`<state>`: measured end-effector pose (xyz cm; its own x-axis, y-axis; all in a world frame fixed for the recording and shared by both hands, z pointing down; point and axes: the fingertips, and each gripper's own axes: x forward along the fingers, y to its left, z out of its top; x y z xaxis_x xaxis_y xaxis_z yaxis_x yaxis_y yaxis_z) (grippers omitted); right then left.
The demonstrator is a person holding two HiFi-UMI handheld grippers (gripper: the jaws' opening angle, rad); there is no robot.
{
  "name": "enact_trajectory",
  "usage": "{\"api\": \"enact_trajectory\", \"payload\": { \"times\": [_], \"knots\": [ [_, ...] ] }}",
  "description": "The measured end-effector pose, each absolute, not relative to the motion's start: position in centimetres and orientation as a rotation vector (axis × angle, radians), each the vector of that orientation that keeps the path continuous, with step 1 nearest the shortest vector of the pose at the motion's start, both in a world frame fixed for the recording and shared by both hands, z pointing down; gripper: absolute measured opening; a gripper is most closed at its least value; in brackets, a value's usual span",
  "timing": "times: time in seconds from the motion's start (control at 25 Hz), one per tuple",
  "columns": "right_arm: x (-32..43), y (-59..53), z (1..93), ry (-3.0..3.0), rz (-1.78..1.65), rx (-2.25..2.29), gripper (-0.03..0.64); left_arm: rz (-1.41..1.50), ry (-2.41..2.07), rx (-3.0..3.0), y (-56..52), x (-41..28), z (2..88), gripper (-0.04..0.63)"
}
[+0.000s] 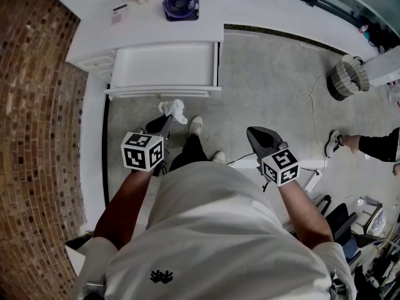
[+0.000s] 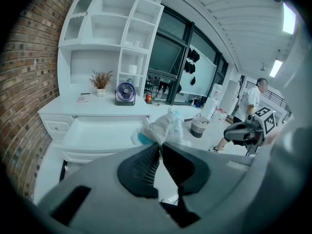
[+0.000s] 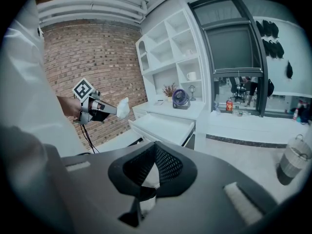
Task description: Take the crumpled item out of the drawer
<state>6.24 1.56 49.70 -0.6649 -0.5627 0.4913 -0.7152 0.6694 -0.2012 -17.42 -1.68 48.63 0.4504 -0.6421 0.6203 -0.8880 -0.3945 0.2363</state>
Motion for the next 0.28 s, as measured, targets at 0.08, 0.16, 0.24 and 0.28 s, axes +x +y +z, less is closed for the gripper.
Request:
{"api": "enact_trajectory", "payload": {
  "times": [0.08,0.16,0.24,0.28],
  "knots": [
    [6.26,1.50,49.82,-2.495,0.540,1.000,0.012,0.596,-1.274,2.161,-1.73,-17.37,48.64,0.031],
    [6.28,1.39,49.87,-2.495,0.541,0.999,0.012,0.599,-1.273,2.159,-1.77,-17.34,48.68,0.031],
    [6.32,1.26,49.89,-2.496,0.541,0.996,0.012,0.602,-1.272,2.157,-1.82,-17.31,48.74,0.031],
    [6.34,1.19,49.91,-2.496,0.541,0.995,0.012,0.603,-1.272,2.156,-1.84,-17.30,48.78,0.031]
  ]
}}
